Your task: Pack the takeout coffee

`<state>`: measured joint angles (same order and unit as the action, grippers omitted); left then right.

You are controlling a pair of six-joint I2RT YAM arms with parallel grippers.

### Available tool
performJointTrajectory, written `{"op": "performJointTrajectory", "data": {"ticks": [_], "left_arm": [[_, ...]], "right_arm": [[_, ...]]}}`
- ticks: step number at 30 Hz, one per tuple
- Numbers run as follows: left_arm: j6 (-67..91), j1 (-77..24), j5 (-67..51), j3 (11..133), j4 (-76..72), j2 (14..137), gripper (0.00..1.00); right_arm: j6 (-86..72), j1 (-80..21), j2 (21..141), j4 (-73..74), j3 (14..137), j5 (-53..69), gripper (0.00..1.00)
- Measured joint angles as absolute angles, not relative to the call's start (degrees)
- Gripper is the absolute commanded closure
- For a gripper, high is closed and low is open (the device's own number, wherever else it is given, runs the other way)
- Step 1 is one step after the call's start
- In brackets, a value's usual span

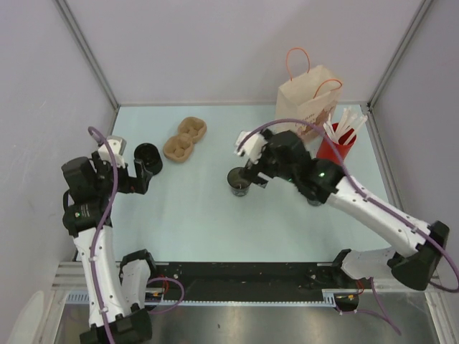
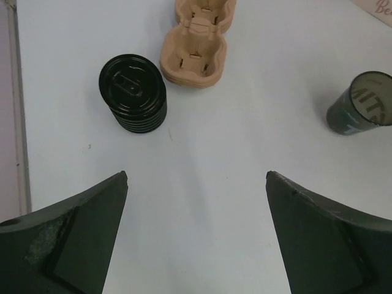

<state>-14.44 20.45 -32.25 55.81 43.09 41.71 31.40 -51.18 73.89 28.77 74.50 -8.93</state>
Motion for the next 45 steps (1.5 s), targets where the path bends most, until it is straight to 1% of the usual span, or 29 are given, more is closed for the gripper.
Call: {"op": "performJointTrajectory", "data": {"ticks": [1, 3, 5, 7, 10, 14, 20, 31, 38, 45], "left_arm": [[-14.7, 20.4, -31.3, 57.1, 43.7, 43.5, 0.01], [-15.4, 20.1, -29.0, 59.3, 44.0, 46.4, 0.00], [-16.0, 19.7, -26.5, 60.8, 44.0, 49.2, 0.01], [-16.7, 19.1, -23.8, 61.6, 44.0, 51.9, 0.01], [-17.2, 18.4, -20.0, 61.8, 43.7, 55.0, 0.01], [-17.5, 18.0, -16.0, 61.8, 41.3, 58.7, 0.00], [-16.9, 16.0, -10.1, 61.6, 35.2, 64.9, 0.01], [-15.7, 10.7, -0.5, 60.4, 23.7, 77.3, 0.05], [-15.0, 10.6, 1.7, 60.6, 19.0, 84.8, 0.12], [-14.3, 10.6, 1.9, 62.5, 16.6, 89.3, 0.21]], "right_arm": [[31.0, -48.7, 72.2, 30.1, 74.5, -5.0, 0.00], [30.0, -39.3, 69.5, 31.4, 74.5, 0.1, 0.00], [29.1, -32.5, 67.6, 32.4, 74.1, 4.0, 0.00], [28.8, -30.2, 66.3, 33.1, 73.0, 7.4, 0.00], [28.5, -31.5, 65.8, 33.2, 70.5, 11.7, 0.00], [28.4, -33.9, 67.5, 33.6, 67.7, 14.0, 0.00], [28.3, -36.1, 70.1, 33.2, 65.8, 13.8, 0.00], [29.2, -39.0, 70.2, 31.4, 63.7, 12.3, 0.00], [29.6, -39.0, 70.2, 31.2, 63.5, 11.9, 0.00], [29.7, -39.0, 70.6, 31.0, 63.3, 11.9, 0.00]]}}
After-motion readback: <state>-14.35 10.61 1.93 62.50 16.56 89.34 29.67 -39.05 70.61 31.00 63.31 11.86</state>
